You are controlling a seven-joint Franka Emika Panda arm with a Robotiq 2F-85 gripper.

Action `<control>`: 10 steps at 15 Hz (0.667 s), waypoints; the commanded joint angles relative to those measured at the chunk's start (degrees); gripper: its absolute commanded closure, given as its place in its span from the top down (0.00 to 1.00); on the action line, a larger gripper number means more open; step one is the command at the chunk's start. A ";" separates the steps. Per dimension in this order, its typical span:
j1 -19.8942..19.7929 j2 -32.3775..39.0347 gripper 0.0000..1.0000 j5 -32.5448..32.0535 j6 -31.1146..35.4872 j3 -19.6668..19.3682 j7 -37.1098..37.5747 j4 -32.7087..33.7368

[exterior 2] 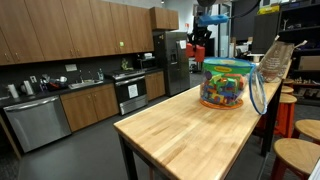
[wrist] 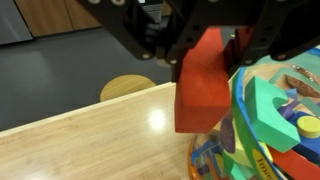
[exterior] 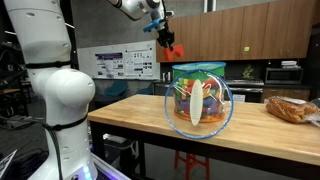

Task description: Put the blocks on the table in the clear bag.

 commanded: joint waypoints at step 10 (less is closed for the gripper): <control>-5.64 3.24 0.15 -3.01 -8.47 -5.51 1.27 6.80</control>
